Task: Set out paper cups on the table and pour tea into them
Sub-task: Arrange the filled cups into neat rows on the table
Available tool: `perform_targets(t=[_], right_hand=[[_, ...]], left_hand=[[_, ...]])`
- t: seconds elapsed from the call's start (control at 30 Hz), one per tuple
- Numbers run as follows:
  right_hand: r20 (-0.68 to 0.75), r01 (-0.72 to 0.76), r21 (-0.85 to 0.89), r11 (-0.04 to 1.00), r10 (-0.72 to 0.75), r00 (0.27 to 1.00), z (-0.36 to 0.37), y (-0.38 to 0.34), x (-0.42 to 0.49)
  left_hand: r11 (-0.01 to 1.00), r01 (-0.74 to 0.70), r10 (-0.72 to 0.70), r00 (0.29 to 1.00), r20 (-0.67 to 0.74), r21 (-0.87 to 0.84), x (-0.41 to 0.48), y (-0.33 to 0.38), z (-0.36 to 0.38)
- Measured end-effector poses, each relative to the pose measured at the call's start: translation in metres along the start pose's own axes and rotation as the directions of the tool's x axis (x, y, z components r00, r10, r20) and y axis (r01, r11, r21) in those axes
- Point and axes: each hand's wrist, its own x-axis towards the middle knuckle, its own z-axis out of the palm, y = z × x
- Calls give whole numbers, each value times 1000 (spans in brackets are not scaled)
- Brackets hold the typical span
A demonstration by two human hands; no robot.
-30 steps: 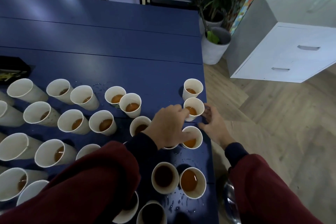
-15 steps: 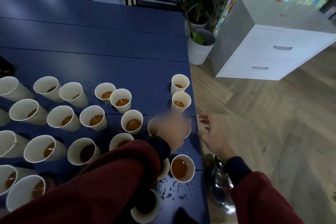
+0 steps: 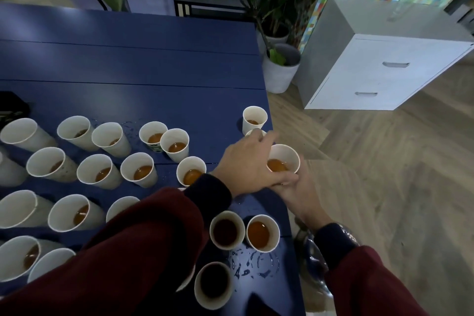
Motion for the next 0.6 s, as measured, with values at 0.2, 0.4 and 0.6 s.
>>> perform_targets(t=[0.2,0.4,0.6], right_hand=[[-57,-107,-27,994,105,993,2,17,-4],[16,-154,-182,971,160,987,15,38,7],[123,-112,-301,947,155,980,31,51,25]], left_hand=[[975,157,-165,985,40,156,-26,-48,5],[948,111,-155,980,127,297,-47,-65,31],[964,119,-146,984,99,240,-45,-62,36]])
